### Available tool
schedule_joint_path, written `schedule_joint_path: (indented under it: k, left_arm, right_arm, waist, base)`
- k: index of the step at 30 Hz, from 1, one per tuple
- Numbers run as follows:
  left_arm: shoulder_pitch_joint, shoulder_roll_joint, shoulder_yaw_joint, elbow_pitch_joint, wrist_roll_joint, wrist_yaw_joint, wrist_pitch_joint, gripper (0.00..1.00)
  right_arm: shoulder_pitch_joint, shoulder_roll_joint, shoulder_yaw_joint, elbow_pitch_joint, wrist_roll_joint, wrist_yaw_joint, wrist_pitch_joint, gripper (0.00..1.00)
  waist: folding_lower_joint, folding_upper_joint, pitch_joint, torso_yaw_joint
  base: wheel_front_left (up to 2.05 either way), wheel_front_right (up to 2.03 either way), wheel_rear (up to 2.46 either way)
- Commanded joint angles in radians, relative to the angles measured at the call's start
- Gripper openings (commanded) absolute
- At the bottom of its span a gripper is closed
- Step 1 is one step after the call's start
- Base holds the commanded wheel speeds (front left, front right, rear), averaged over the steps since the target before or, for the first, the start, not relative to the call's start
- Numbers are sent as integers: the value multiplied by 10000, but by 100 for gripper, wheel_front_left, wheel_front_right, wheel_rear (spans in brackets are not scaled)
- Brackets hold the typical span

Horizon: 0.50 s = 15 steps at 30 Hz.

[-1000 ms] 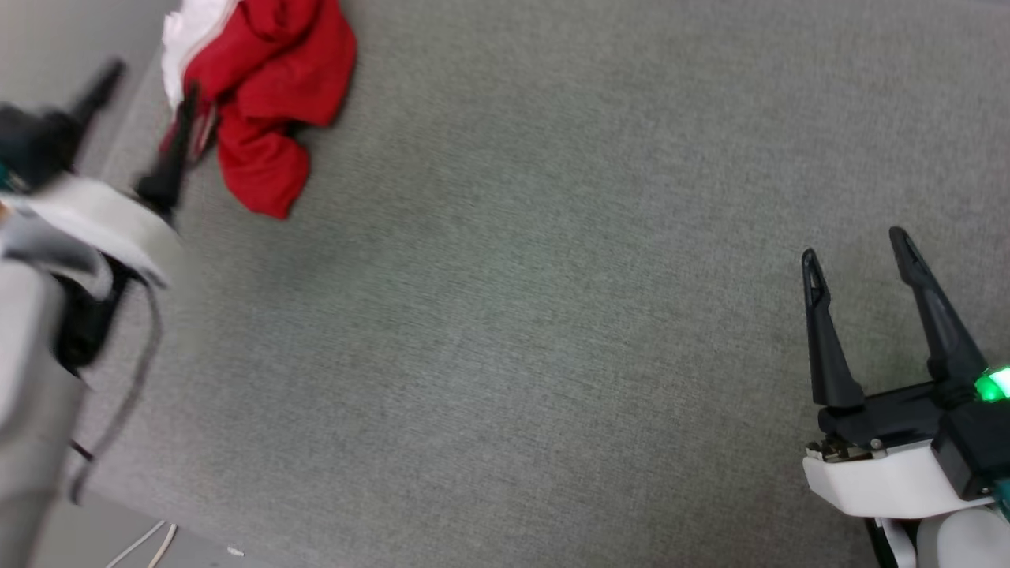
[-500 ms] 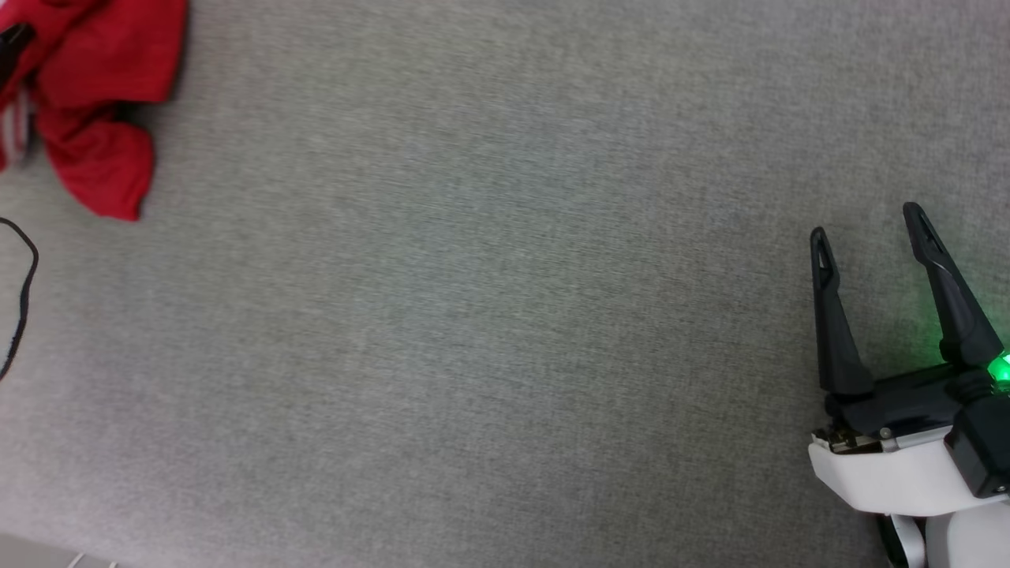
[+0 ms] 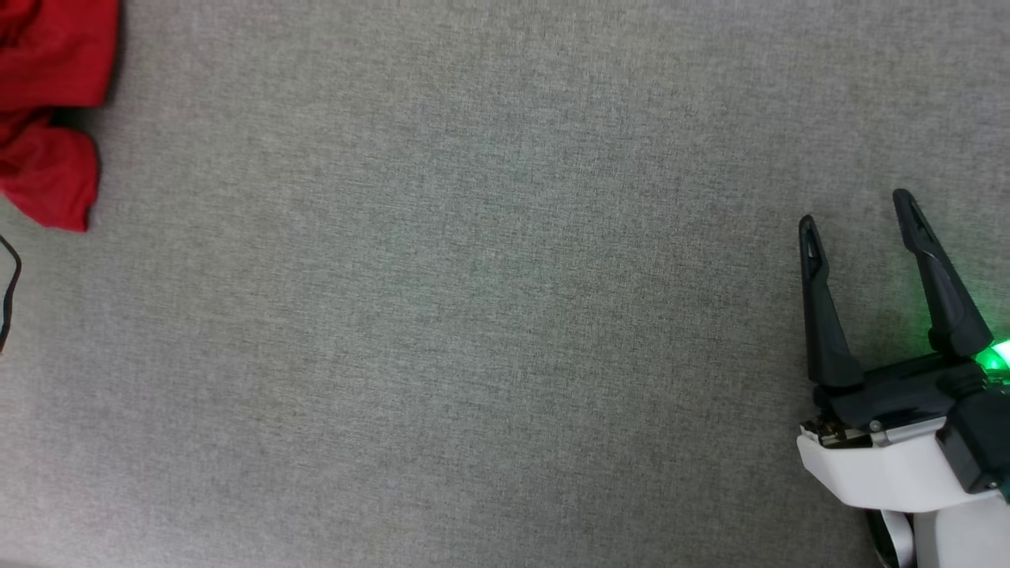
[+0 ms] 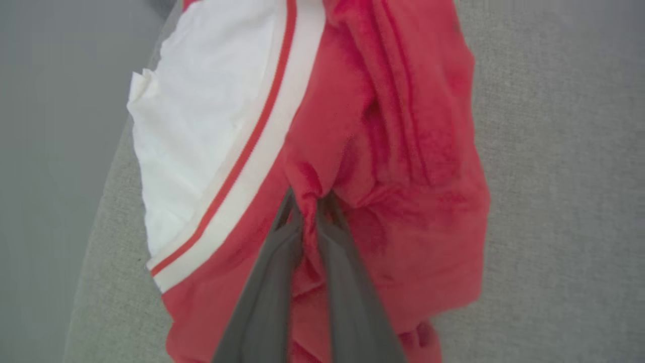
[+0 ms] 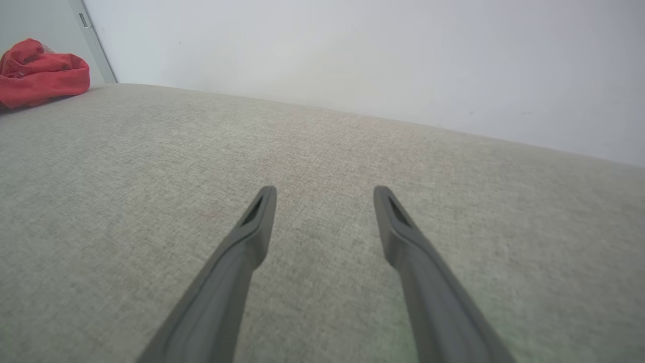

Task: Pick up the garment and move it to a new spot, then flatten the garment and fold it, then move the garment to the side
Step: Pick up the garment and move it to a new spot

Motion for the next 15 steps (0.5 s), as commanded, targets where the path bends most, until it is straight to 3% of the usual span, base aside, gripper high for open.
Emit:
schedule_joint_path:
  k: [1,7,15]
  left_arm:
    - [-126,108,-65,131,36,19,-298,0]
    - [-153,467,-475,2,212,19,-1273,0]
    - [-194,964,-1422,-965,931,19,-3114,0]
  right_arm:
    - [89,-8,-41,451,-34,-12,64,100]
    - [123,90,169,791,113,-8,16,100]
    - [312,206,233,1497,623,-8,-2,100]
  waist:
    - [-1,0,-225,13]
    - [-1,0,-1112,-6]
    - [-1,0,-3104,-116]
  base:
    - [0,0,0]
    - [0,0,0]
    - [0,0,0]
